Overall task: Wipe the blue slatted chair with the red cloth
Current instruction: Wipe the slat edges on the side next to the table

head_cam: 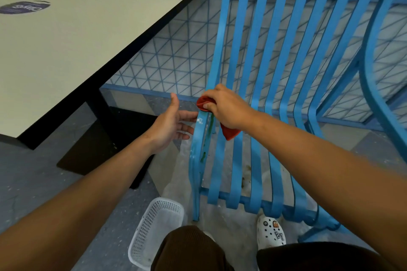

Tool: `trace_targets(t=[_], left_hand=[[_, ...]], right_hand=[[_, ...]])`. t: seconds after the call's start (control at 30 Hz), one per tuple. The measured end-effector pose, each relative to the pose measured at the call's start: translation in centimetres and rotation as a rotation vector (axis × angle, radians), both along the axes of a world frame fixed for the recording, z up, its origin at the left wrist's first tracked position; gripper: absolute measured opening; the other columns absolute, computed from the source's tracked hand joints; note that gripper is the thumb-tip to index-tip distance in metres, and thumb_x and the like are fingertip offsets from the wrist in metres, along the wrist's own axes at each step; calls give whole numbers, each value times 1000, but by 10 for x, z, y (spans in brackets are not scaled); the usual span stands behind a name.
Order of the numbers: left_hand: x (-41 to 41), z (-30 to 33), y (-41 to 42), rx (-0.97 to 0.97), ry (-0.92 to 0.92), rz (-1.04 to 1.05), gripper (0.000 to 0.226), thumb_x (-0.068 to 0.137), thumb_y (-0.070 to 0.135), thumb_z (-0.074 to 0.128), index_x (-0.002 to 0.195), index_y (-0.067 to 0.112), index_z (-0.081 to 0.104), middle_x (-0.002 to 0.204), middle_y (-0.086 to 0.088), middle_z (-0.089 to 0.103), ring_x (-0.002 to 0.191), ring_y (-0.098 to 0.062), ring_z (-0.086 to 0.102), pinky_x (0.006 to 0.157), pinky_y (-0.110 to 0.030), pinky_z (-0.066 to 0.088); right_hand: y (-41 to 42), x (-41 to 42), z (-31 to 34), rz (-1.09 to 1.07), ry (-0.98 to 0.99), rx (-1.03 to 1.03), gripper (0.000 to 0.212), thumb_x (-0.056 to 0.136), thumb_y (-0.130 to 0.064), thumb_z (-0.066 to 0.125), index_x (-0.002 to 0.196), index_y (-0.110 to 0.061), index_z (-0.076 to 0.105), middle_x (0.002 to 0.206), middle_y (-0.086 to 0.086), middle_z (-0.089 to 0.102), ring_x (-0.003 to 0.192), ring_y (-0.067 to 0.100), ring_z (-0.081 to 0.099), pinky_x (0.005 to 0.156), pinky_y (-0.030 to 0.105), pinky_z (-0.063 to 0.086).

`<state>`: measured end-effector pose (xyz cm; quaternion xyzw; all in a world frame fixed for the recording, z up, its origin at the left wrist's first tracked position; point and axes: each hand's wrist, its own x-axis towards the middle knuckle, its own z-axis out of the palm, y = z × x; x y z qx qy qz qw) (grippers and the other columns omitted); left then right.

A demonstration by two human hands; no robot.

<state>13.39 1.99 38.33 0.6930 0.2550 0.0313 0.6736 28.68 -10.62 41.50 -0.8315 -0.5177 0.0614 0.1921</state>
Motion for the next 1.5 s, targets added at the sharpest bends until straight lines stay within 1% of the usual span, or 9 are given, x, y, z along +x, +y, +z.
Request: trace_targets(t=[0.3, 0.47, 0.73, 0.87, 1.0, 1.13, 1.27, 1.4, 1.5], left_hand=[[-1, 4, -3, 23, -9, 0, 99, 89, 83, 6, 124, 18, 71, 121, -9, 72, 98, -30, 62, 93, -46, 48], [-2, 6, -5, 28, -4, 0, 97, 90, 81, 5, 123, 19, 72, 120, -8, 72, 98, -29, 63, 101, -52, 48], [-4, 8, -8, 35, 1, -5, 94, 91, 81, 8, 119, 21, 74, 119, -3, 73, 101, -35, 65, 102, -55, 49], [-6, 14, -12, 200, -8, 32, 74, 98, 72, 19, 126, 25, 69, 119, 5, 72, 104, -21, 70, 104, -46, 51], [4, 28, -15, 436, -179, 182, 24, 102, 45, 54, 120, 31, 64, 112, 13, 66, 104, -6, 64, 101, -35, 52], [29, 41, -25, 541, -301, 75, 71, 92, 27, 73, 153, 28, 36, 140, 8, 50, 110, -7, 60, 87, -24, 55], [65, 52, -26, 712, -335, -29, 92, 86, 22, 78, 159, 32, 22, 150, 5, 43, 109, -9, 64, 87, -26, 60], [92, 58, -18, 860, -313, -7, 92, 81, 13, 81, 157, 22, 30, 136, 1, 48, 103, -11, 64, 82, -12, 54], [104, 56, -5, 954, -317, 89, 76, 73, 15, 82, 143, 18, 52, 120, -3, 62, 94, -15, 63, 90, -31, 54]], right_hand=[[12, 16, 4, -42, -2, 10, 26, 102, -31, 57, 124, -19, 64, 107, 0, 47, 104, 25, 55, 87, 32, 42], [13, 13, 5, -60, 13, -2, 26, 102, -31, 55, 124, -19, 63, 108, 0, 46, 103, 25, 56, 86, 33, 43], [-19, -20, -7, 12, 77, 60, 27, 102, -33, 54, 128, -29, 62, 107, -8, 47, 97, 10, 48, 87, 27, 38], [-24, -14, 4, -90, 341, 153, 22, 99, -30, 63, 119, -23, 69, 100, -8, 67, 87, 6, 64, 79, 23, 46], [-22, 3, 16, -361, 678, 367, 34, 94, -30, 72, 121, -16, 57, 90, -3, 66, 61, 2, 67, 56, 18, 52], [-9, 18, 33, -452, 704, 540, 39, 86, -29, 80, 113, -16, 55, 94, 3, 64, 67, 9, 64, 59, 22, 48], [5, 32, 54, -447, 674, 631, 27, 86, -30, 79, 102, -14, 64, 93, 5, 71, 72, 10, 71, 62, 23, 53], [5, 44, 62, -437, 854, 551, 21, 91, -33, 74, 84, -15, 64, 84, 7, 73, 71, 20, 69, 73, 38, 57], [0, 50, 64, -366, 958, 424, 19, 96, -34, 66, 100, -17, 71, 96, 1, 73, 84, 19, 67, 87, 45, 54]])
